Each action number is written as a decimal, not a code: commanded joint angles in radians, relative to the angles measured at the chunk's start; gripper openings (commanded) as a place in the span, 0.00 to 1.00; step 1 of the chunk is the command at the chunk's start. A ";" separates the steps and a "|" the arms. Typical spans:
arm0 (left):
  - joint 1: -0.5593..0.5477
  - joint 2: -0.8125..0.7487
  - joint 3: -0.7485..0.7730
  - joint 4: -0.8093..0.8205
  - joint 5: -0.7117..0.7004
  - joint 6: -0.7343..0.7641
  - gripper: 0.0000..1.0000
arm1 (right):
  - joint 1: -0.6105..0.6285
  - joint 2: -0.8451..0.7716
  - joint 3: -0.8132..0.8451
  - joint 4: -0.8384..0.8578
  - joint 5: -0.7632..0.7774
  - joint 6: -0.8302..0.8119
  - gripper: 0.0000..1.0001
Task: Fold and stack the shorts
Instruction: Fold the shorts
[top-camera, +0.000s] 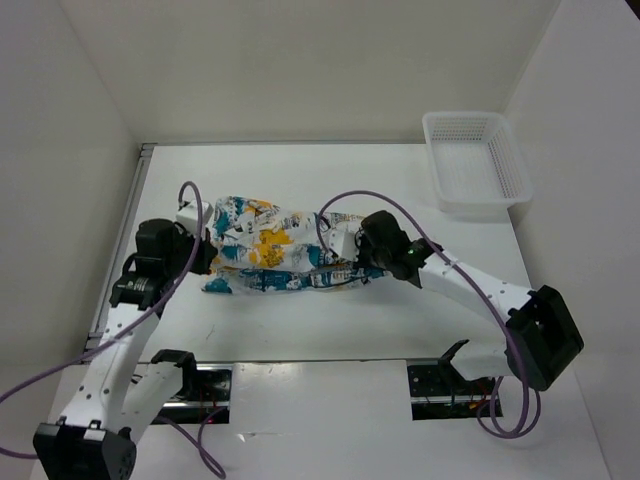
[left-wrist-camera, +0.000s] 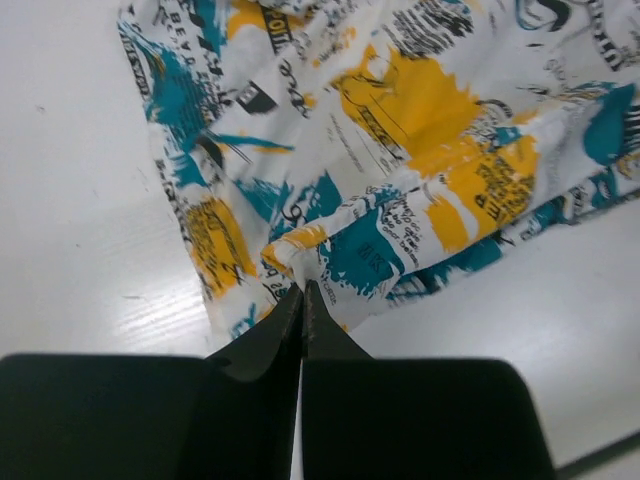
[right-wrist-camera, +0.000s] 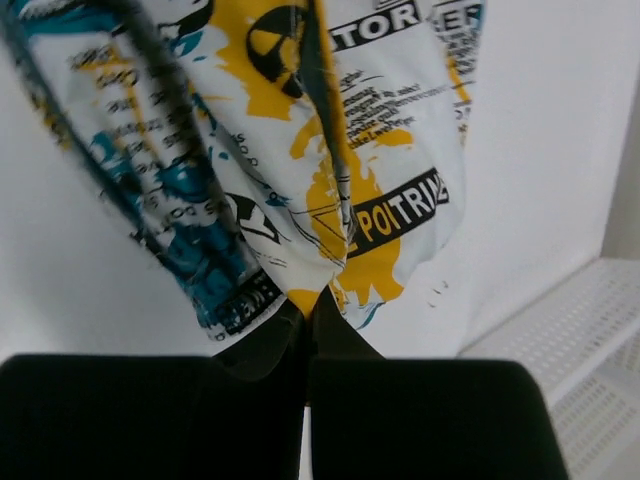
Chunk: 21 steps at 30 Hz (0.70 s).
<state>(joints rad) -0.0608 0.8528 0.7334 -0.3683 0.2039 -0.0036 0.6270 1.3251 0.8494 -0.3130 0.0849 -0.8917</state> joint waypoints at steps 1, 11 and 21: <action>0.004 -0.125 -0.005 -0.117 0.095 0.004 0.00 | 0.037 -0.047 -0.032 -0.145 -0.042 -0.081 0.00; 0.004 -0.255 -0.105 -0.406 0.123 0.004 0.58 | 0.177 -0.116 -0.125 -0.240 -0.077 -0.162 0.69; 0.059 0.178 0.105 -0.014 0.031 0.004 0.62 | 0.177 -0.296 -0.004 -0.330 -0.154 -0.037 0.74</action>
<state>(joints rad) -0.0399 0.8314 0.7586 -0.6392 0.2924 -0.0036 0.7998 1.0767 0.7616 -0.6327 -0.0345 -1.0130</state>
